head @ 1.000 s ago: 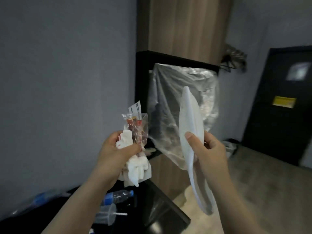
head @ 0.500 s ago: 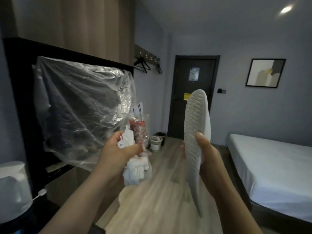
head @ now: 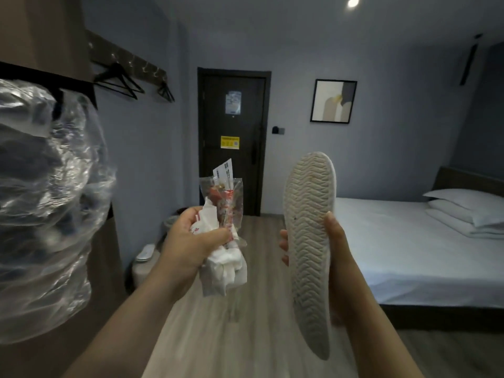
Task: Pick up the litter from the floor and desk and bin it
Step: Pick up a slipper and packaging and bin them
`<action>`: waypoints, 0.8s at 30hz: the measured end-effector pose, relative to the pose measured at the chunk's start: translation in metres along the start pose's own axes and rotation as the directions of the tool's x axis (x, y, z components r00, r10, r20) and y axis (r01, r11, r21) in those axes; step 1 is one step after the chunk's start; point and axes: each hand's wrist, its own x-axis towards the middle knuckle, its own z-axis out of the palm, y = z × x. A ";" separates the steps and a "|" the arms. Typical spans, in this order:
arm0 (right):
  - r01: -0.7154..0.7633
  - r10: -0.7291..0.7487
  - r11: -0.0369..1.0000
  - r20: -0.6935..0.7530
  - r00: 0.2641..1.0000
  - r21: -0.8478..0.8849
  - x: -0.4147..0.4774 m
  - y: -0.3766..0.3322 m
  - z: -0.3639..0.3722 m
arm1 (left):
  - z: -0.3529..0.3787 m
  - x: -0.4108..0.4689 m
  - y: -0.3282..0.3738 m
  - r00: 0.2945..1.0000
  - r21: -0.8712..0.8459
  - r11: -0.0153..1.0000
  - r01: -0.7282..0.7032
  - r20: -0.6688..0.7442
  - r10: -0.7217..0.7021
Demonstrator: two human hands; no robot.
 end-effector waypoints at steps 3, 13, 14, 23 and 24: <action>0.008 -0.009 1.000 -0.038 0.999 -0.014 0.032 0.009 -0.016 | 0.012 0.035 -0.021 0.998 -0.007 1.000 0.015 0.063 -0.015; -0.017 0.013 0.996 -0.047 0.999 -0.086 0.209 0.049 0.004 | -0.022 0.209 -0.063 0.997 -0.052 0.998 0.040 0.068 -0.037; -0.019 0.015 0.995 -0.046 0.999 -0.100 0.231 0.053 0.010 | -0.029 0.231 -0.066 0.997 -0.053 0.998 0.040 0.063 -0.037; -0.050 0.038 0.981 -0.064 0.997 -0.187 0.390 0.100 0.035 | -0.067 0.388 -0.107 0.998 0.003 0.998 0.066 0.025 -0.066; -0.052 0.040 0.981 -0.067 0.997 -0.187 0.406 0.105 0.035 | -0.068 0.404 -0.112 0.997 0.012 0.997 0.071 0.022 -0.071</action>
